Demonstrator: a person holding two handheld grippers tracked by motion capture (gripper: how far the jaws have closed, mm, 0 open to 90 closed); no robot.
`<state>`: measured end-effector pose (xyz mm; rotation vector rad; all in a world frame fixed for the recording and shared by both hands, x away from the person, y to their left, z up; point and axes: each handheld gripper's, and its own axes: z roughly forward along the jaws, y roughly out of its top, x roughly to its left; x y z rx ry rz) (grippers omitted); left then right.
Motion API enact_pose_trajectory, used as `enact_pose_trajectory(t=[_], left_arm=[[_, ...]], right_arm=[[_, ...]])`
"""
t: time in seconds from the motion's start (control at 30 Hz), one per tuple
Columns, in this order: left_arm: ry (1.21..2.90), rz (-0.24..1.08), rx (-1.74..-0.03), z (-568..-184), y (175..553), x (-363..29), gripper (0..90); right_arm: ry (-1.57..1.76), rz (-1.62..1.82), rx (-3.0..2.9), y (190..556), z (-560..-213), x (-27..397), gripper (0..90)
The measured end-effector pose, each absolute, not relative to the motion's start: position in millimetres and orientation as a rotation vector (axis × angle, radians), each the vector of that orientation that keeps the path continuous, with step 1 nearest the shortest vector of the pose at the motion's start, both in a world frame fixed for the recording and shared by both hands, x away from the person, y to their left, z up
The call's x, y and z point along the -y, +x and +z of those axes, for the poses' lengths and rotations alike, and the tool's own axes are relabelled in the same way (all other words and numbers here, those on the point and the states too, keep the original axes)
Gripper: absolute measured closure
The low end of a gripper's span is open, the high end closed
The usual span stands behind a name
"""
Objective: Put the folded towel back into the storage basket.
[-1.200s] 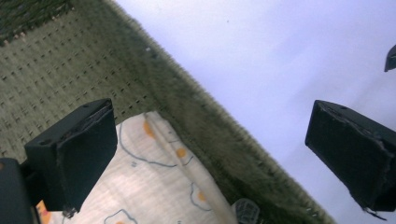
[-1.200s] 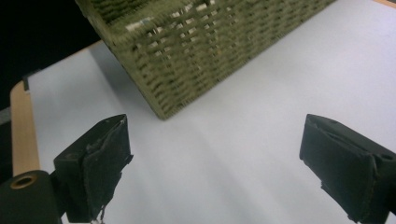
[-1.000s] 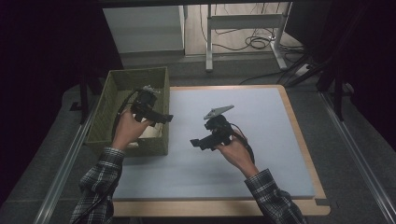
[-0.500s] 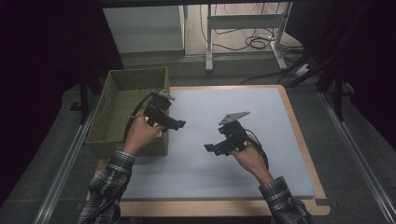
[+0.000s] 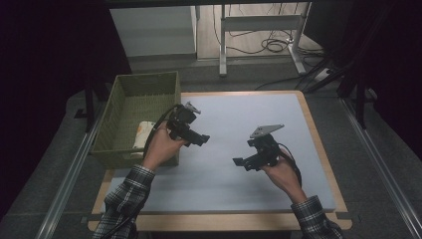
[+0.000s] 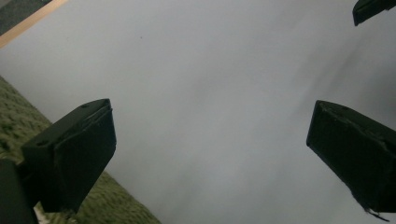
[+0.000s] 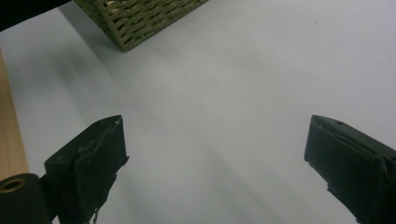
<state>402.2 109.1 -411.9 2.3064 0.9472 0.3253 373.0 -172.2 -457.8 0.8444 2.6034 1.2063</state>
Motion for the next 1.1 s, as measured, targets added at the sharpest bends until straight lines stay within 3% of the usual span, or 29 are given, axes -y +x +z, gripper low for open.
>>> enact_pose_trajectory(t=[0.5,1.1], left_arm=[[2.291,0.309,-0.875,-424.9,377.6,-73.3,1.6],[2.261,0.282,-0.791,-449.1,334.5,-58.1,1.4]], right_arm=[[0.88,1.167,-2.563,357.4,-454.9,218.1,5.9],[0.902,1.144,-2.529,330.7,-464.5,250.1,5.9]])
